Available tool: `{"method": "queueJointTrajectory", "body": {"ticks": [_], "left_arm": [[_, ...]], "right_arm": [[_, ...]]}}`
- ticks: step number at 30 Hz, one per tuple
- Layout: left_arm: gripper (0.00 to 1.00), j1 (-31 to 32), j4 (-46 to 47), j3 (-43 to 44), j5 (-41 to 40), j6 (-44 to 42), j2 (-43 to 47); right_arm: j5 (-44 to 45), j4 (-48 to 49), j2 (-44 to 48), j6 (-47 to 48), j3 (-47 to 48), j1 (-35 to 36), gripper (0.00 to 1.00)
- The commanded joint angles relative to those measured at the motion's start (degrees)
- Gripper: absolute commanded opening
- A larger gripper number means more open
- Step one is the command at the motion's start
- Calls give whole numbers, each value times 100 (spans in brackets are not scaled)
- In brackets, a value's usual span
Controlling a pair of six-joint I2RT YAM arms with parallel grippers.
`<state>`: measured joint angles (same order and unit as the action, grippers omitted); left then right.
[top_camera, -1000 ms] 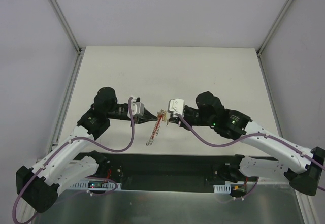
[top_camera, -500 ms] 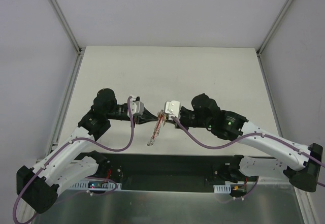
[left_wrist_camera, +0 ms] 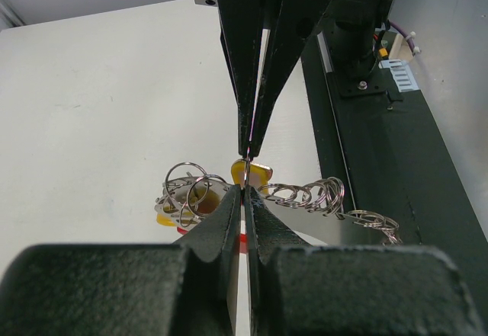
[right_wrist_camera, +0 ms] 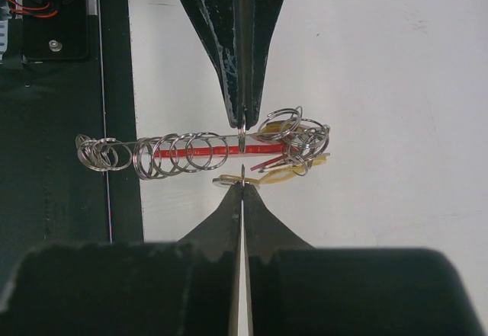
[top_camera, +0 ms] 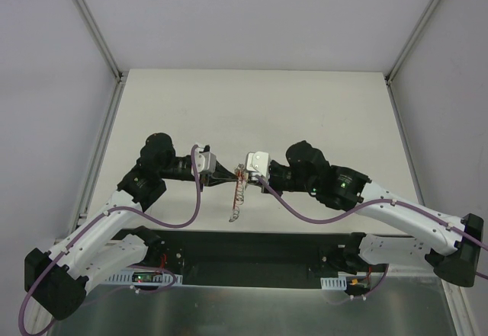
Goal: Put the keys on the keyring
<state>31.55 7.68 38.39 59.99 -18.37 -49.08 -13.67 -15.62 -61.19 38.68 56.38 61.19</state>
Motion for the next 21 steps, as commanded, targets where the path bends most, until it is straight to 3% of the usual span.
{"method": "queueJointTrajectory", "body": {"ticks": [1, 21], "left_arm": [[0, 35, 348, -16, 198, 35, 100], [0, 44, 348, -16, 145, 79, 56]], "right_arm": [[31, 296, 54, 70, 251, 42, 1], [-101, 454, 116, -18, 198, 51, 1]]}}
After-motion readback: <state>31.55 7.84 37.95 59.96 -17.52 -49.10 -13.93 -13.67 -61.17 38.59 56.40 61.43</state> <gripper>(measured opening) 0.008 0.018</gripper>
